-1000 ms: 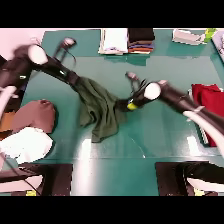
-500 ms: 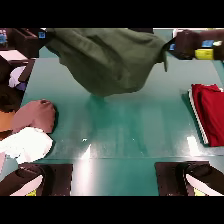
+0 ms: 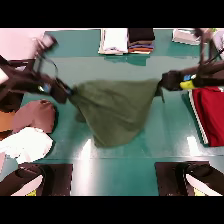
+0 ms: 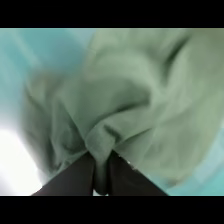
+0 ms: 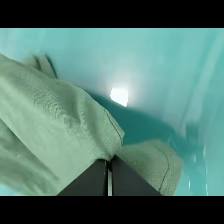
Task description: Fold the shirts.
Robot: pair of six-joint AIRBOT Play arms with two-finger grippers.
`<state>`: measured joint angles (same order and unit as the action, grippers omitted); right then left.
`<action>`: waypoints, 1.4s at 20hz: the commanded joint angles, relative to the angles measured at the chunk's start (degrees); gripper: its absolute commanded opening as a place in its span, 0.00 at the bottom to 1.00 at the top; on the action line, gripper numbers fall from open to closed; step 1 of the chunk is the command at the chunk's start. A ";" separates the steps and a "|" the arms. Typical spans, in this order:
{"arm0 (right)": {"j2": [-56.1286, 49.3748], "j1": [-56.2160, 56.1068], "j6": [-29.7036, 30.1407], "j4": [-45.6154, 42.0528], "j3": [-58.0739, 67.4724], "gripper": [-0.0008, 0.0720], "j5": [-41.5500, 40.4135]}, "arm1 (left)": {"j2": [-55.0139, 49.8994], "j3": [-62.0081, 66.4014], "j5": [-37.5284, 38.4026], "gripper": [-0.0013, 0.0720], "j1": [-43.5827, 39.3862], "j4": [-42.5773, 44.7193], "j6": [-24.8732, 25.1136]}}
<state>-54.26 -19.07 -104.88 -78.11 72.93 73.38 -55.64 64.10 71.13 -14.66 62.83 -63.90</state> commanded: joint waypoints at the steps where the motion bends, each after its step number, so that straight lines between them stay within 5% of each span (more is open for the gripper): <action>1: -0.92 0.04 -0.11 0.15 -6.62 0.04 -1.03 | 0.07 -14.10 1.44 0.06 0.04 -0.48 0.98; 4: -1.68 0.04 -0.13 0.13 -7.65 0.04 -1.97 | 0.09 -16.13 2.54 0.08 0.04 -1.01 0.96; 6: -1.62 0.04 -0.13 0.11 -7.65 0.04 -2.51 | 0.20 -15.72 1.86 0.59 0.04 -1.22 -0.46; 10: -1.62 0.04 -0.13 0.11 -7.65 0.04 -2.89 | 0.20 -7.41 3.41 0.61 0.24 3.28 -4.37; 15: -1.60 0.04 -0.11 0.11 -7.65 0.04 -2.86 | 0.11 3.56 -3.89 0.61 0.24 23.96 -14.99; 28: -1.62 0.02 -0.11 0.50 -7.65 0.04 -1.84 | -27.78 3.15 -3.19 0.62 0.22 12.02 -17.27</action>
<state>-55.86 -19.03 -104.99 -77.65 65.30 71.31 -79.68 67.37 68.62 -14.44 78.98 -80.82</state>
